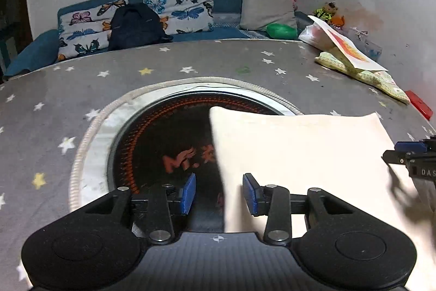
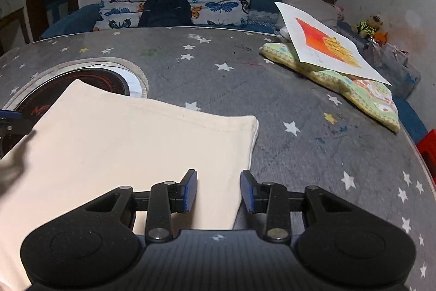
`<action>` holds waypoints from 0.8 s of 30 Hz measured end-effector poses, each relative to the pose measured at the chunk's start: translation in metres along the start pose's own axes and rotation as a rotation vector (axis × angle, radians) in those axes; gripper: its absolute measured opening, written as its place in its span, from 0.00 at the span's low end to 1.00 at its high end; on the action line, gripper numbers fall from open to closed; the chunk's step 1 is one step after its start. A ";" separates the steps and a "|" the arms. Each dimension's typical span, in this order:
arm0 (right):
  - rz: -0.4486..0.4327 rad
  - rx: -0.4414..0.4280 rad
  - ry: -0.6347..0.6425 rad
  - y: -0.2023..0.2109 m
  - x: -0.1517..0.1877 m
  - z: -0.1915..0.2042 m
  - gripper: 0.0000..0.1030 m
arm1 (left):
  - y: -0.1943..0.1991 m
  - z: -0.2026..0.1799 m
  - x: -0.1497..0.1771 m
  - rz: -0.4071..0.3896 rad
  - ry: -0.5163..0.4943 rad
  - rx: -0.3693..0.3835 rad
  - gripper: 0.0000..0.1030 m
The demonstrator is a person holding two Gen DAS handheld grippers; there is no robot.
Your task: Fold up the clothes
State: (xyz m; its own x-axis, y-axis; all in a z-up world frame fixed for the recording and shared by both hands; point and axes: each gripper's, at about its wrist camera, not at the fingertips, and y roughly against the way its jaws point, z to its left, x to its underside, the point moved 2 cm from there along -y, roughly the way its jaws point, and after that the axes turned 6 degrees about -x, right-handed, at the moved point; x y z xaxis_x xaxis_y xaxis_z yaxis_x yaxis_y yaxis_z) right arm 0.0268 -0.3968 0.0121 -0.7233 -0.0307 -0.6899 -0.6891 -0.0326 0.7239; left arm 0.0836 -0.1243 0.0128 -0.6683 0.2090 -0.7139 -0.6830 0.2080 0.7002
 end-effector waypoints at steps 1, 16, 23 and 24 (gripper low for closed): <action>-0.002 -0.002 0.001 -0.001 0.000 -0.001 0.34 | -0.004 -0.003 -0.001 0.003 -0.010 -0.008 0.40; -0.025 -0.067 0.040 -0.019 -0.017 0.015 0.33 | -0.020 -0.006 -0.004 0.020 -0.010 -0.086 0.06; -0.040 -0.120 0.085 -0.020 -0.030 0.041 0.33 | -0.024 0.026 -0.008 0.018 0.019 -0.174 0.06; -0.038 -0.127 0.093 -0.021 -0.031 0.045 0.33 | -0.025 0.030 -0.009 0.017 0.023 -0.188 0.06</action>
State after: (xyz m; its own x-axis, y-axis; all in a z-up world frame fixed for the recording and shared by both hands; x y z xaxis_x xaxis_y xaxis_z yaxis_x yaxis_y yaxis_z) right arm 0.0610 -0.3499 0.0185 -0.6852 -0.1197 -0.7185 -0.7005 -0.1619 0.6950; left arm 0.1159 -0.1026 0.0020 -0.6852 0.1890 -0.7034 -0.7132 0.0217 0.7006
